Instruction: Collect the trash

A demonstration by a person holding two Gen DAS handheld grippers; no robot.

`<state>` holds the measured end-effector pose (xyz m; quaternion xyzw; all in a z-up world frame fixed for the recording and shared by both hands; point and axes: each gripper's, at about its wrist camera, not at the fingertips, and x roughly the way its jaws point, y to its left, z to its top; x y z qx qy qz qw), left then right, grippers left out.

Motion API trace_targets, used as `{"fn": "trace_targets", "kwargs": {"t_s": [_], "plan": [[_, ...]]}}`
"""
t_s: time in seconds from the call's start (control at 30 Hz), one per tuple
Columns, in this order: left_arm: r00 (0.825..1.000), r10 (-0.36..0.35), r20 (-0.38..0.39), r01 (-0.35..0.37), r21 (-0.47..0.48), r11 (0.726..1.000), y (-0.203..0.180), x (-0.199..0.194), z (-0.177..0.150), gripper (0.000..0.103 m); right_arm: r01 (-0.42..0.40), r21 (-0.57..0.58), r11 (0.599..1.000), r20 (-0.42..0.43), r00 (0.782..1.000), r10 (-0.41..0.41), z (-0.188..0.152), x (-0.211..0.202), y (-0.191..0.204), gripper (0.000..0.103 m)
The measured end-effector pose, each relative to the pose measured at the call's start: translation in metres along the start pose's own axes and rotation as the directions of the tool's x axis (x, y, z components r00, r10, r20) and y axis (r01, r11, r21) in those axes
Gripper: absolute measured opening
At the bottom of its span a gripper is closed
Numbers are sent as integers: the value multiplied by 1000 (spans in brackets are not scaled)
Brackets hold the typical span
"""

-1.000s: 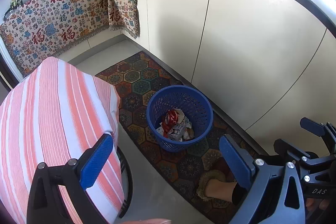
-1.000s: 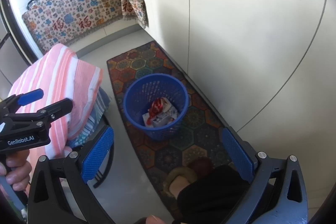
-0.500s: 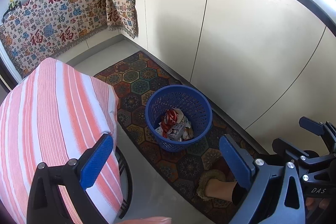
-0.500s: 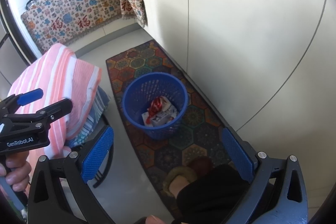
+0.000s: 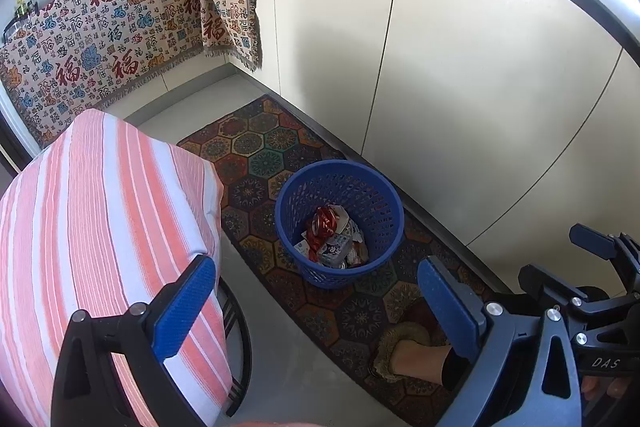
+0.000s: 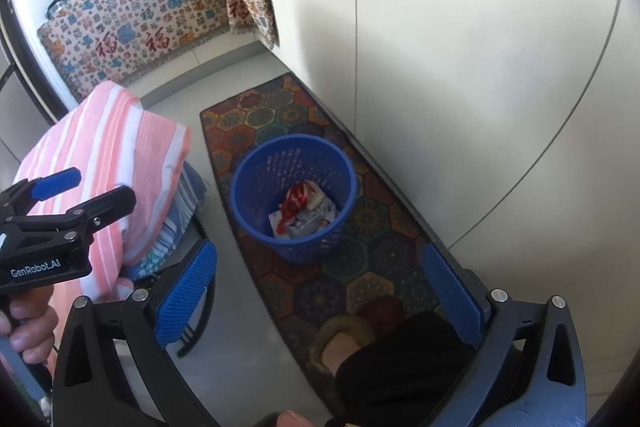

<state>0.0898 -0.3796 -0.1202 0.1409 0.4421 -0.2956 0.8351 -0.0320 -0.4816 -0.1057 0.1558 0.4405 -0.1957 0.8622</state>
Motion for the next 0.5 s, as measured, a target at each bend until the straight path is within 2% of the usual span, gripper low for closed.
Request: {"fn": "trace_targets", "kwargs": {"t_s": [0.5], "plan": [[999,-25,21,25,-6,1000,-1,-1,-3,102,9,13,1000,-17,1000,-9,-3,4,-1,103]]}}
